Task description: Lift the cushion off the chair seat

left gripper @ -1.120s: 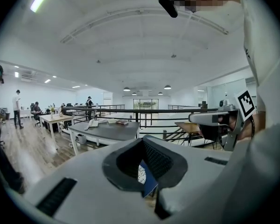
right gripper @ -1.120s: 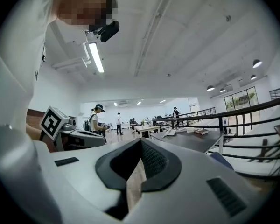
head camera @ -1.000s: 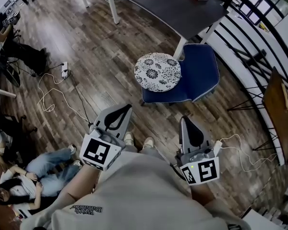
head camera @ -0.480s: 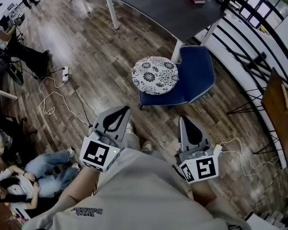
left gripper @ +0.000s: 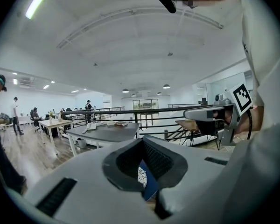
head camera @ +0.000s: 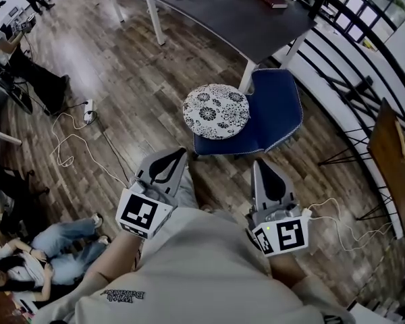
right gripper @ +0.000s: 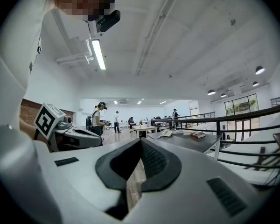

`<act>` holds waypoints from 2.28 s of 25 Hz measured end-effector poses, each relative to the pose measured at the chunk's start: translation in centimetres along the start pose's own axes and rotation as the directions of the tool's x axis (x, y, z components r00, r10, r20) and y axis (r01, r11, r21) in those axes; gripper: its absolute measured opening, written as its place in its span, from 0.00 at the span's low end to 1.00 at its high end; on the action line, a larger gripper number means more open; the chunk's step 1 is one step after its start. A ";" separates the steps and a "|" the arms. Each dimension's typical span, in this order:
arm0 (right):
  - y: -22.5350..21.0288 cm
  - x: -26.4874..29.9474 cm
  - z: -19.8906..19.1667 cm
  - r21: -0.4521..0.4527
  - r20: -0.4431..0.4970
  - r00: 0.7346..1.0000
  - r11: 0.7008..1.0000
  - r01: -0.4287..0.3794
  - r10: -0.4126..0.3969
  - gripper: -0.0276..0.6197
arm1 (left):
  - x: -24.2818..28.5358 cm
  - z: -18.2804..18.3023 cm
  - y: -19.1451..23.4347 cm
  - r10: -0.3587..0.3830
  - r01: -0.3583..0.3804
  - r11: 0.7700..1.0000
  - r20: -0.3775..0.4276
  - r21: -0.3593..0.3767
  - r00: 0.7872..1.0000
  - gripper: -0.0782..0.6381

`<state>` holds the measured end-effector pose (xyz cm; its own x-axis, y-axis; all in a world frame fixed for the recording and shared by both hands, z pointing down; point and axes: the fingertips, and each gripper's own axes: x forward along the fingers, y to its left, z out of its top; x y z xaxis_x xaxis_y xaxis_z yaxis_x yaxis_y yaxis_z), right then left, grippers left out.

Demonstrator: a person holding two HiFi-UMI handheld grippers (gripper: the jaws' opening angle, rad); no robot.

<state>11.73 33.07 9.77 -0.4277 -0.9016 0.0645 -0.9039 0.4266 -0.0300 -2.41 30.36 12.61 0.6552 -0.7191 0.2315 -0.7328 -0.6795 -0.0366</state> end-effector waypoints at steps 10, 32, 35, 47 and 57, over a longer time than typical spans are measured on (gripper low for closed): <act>-1.4 5.8 -0.9 0.001 -0.051 0.998 1.000 0.028 -0.028 0.05 | 5.0 -0.4 4.4 -0.063 0.062 0.998 -0.016 -0.022 0.998 0.12; -6.1 24.2 -0.1 0.028 -0.161 0.983 0.995 0.099 -0.093 0.05 | 15.9 1.2 19.2 -0.150 0.146 0.987 -0.067 -0.071 0.986 0.12; -6.7 26.5 0.4 0.022 -0.167 0.979 0.993 0.119 -0.114 0.05 | 17.0 1.4 21.4 -0.163 0.157 0.984 -0.064 -0.080 0.985 0.12; -4.3 35.4 3.7 -0.041 -0.108 0.986 0.992 0.121 -0.125 0.05 | 20.6 2.2 29.8 -0.221 0.218 0.974 -0.047 -0.057 0.974 0.12; -5.5 37.4 6.5 -0.021 0.004 0.985 0.985 0.172 -0.172 0.05 | 22.2 4.9 31.0 -0.284 0.286 0.957 0.045 -0.042 0.958 0.12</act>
<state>0.72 -3.50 5.86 -0.2658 -0.9618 0.0649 -0.9638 0.2665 0.0023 -9.67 -7.42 11.87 0.8441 -0.5020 0.1885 -0.5217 -0.8501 0.0723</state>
